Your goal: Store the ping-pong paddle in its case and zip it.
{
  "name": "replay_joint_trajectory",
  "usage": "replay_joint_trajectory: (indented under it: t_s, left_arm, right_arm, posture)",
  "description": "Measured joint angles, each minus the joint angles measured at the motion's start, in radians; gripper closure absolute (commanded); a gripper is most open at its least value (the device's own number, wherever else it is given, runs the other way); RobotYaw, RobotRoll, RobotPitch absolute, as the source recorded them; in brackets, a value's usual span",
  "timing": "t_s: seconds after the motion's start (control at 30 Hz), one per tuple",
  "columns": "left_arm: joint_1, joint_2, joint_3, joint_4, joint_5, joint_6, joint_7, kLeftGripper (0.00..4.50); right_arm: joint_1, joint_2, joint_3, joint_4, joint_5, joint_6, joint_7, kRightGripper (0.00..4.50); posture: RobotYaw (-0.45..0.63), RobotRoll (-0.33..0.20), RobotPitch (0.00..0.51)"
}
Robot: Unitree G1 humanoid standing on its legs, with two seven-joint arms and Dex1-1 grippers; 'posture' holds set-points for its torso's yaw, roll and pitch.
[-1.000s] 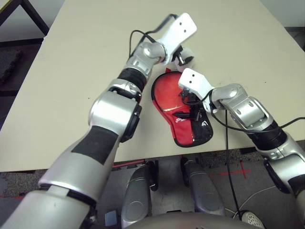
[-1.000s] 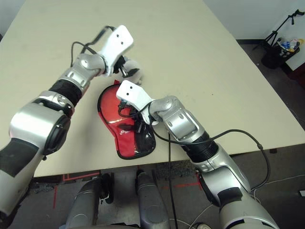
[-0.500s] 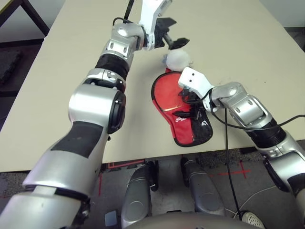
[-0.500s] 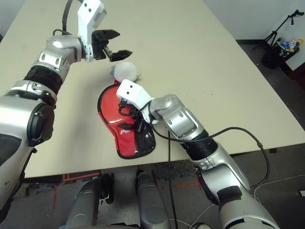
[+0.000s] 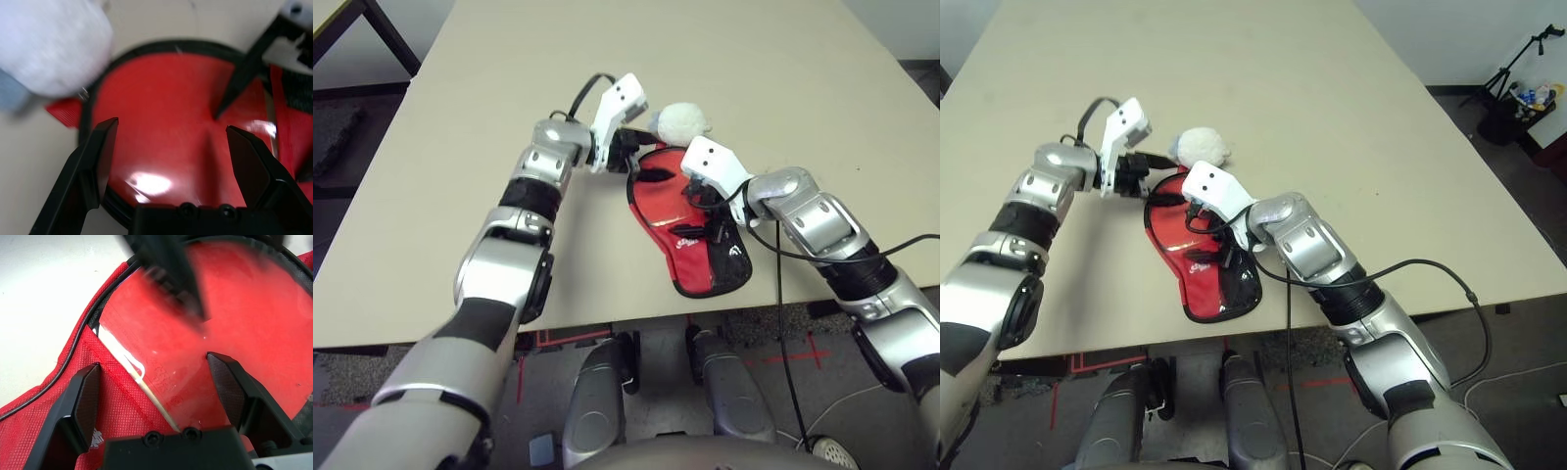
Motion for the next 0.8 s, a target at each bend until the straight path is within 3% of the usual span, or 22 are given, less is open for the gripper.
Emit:
replay_joint_trajectory:
  t_s: [0.2, 0.53, 0.8]
  left_arm:
    - [0.061, -0.006, -0.006, -0.06, -0.013, 0.046, 0.012, 0.01]
    - [0.067, -0.016, -0.03, -0.041, -0.016, 0.064, 0.056, 0.01]
    - [0.021, -0.039, -0.04, 0.032, -0.016, 0.041, 0.095, 0.01]
  right_arm:
    - [-0.001, 0.006, -0.001, 0.014, -0.008, -0.007, 0.0, 0.0]
    - [-0.03, 0.014, -0.007, 0.064, -0.008, 0.002, 0.004, 0.0]
    - [-0.2, -0.054, -0.088, 0.166, 0.002, 0.112, 0.018, 0.0]
  posture:
    - [-0.06, 0.0, 0.235]
    - [-0.07, 0.0, 0.235]
    - [-0.08, 0.0, 0.237]
